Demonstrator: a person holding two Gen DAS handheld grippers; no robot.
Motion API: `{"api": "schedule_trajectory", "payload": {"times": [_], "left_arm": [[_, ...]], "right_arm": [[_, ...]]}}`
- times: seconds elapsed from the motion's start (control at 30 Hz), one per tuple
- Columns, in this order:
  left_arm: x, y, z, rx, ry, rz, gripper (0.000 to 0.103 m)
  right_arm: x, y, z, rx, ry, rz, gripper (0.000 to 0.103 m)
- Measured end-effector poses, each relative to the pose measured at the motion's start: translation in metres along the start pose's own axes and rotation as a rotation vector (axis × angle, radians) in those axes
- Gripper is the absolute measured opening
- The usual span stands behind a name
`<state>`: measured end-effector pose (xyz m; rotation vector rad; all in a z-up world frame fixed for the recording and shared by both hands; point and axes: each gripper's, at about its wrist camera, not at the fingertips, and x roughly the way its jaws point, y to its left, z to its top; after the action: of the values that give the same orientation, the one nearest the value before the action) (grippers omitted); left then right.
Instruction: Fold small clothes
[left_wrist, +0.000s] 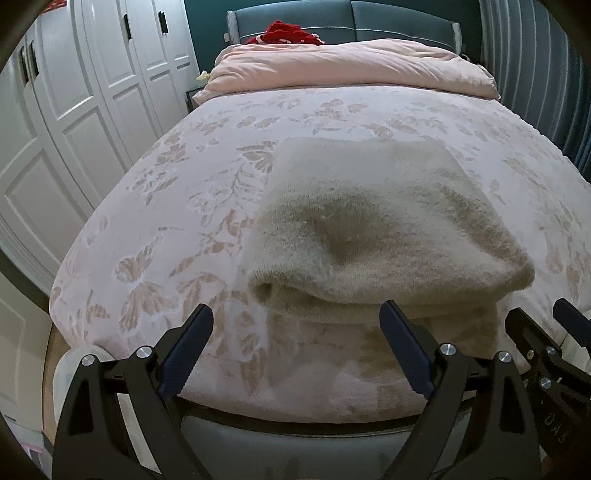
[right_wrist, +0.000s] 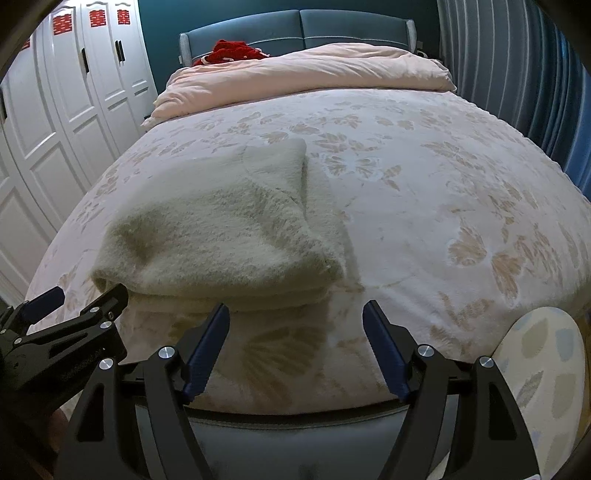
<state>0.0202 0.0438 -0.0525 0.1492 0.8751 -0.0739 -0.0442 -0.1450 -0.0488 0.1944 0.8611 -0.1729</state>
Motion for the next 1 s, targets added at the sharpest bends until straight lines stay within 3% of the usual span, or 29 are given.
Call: {"api": "schedule_trajectory", "payload": {"times": [1.0], "left_arm": [[0.0006, -0.0034, -0.0048, -0.001, 0.002, 0.002, 0.088]], "right_arm": [[-0.0025, 0.0053, -0.0024, -0.024, 0.001, -0.003, 0.073]]}}
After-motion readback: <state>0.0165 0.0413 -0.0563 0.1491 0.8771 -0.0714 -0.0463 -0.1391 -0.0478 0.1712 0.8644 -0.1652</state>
